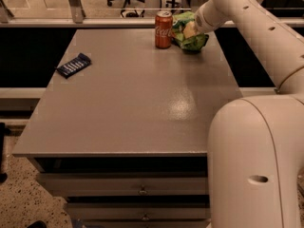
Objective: Move green rice chip bag near coke can
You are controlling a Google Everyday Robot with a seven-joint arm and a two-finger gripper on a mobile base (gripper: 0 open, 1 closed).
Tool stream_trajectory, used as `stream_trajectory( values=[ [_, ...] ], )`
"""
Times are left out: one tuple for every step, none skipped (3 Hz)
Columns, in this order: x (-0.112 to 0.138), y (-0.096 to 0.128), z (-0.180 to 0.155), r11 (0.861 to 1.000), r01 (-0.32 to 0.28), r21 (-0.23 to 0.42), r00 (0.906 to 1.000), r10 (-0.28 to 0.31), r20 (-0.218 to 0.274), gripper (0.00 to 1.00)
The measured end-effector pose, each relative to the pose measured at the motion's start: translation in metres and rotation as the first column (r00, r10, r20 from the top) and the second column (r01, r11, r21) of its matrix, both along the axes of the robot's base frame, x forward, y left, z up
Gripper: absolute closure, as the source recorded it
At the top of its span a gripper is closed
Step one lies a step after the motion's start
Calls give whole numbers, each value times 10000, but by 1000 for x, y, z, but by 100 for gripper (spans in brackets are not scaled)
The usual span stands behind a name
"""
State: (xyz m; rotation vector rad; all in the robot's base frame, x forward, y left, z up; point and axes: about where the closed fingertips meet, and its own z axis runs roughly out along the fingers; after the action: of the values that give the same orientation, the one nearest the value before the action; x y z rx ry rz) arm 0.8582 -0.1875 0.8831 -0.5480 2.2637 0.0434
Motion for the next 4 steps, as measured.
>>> stream_trajectory(
  values=[
    [-9, 0, 0, 9998, -201, 18, 9997, 202, -98, 16],
    [-21, 6, 6, 9976, -687, 77, 9976, 688, -78, 0],
    [-35, 12, 16, 9925, -1220, 80, 9925, 1219, 65, 0],
    [-66, 3, 35, 9817, -1907, 23, 9801, 1902, 559, 0]
  ],
)
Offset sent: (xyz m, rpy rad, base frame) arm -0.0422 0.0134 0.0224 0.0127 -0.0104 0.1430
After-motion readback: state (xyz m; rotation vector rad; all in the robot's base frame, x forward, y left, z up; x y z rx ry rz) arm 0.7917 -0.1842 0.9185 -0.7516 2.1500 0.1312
